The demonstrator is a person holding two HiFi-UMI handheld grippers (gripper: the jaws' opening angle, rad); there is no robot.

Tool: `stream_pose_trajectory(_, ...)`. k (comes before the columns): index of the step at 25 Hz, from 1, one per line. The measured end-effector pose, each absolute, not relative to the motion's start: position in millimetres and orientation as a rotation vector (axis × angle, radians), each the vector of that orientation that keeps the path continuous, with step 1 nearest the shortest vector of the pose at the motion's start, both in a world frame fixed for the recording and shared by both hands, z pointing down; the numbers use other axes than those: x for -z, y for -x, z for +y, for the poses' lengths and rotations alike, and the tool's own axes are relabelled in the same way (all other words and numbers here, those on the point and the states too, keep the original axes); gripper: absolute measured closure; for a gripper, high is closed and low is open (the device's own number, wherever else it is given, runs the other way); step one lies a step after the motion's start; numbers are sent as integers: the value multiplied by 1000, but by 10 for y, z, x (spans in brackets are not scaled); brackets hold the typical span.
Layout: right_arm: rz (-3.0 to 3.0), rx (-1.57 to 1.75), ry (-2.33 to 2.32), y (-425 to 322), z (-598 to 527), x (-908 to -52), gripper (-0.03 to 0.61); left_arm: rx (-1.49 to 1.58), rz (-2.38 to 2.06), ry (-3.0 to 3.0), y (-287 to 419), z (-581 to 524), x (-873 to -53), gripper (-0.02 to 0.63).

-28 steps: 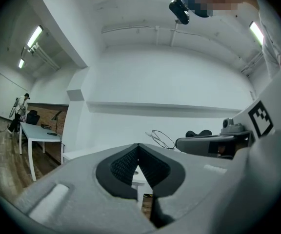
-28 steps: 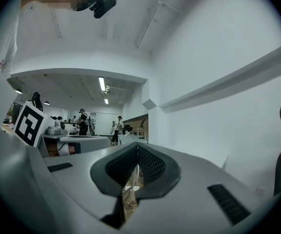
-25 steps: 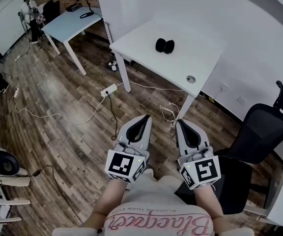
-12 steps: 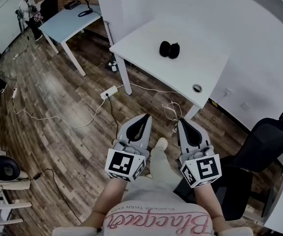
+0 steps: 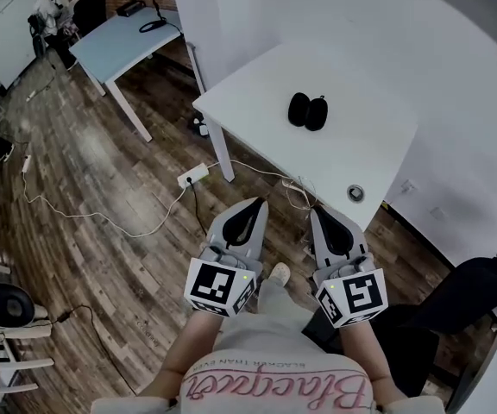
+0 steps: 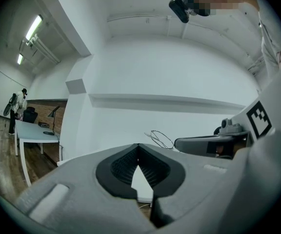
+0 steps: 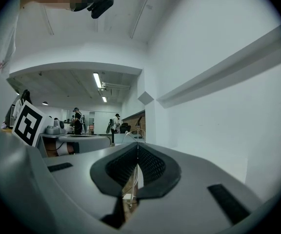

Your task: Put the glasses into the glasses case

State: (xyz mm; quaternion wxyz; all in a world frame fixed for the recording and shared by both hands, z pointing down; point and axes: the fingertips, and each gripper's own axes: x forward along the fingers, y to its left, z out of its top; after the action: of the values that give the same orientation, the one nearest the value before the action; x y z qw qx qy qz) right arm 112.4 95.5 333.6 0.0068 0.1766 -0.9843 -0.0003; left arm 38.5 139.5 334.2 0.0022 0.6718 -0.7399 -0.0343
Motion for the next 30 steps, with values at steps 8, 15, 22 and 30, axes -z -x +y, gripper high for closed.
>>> stream_pose_trajectory(8, -3080, 15, -563, -653, 78, -3234, 566, 129, -2324, -2123, 96, 472, -3209, 611)
stream_pose_trajectory(15, -3061, -22, -594, -383, -519, -3279, 566, 105, -2295, -2128, 364, -115, -3263, 611)
stream_pose_trajectory(22, -3026, -55, -653, -187, -980, -3358, 566, 90, -2258, -2138, 603, -582, -3343, 611)
stream_pose_trajectory(30, -2972, -76, -813, 176, -1525, -3452, 566, 62, -2152, -2214, 1067, -1194, -3447, 611)
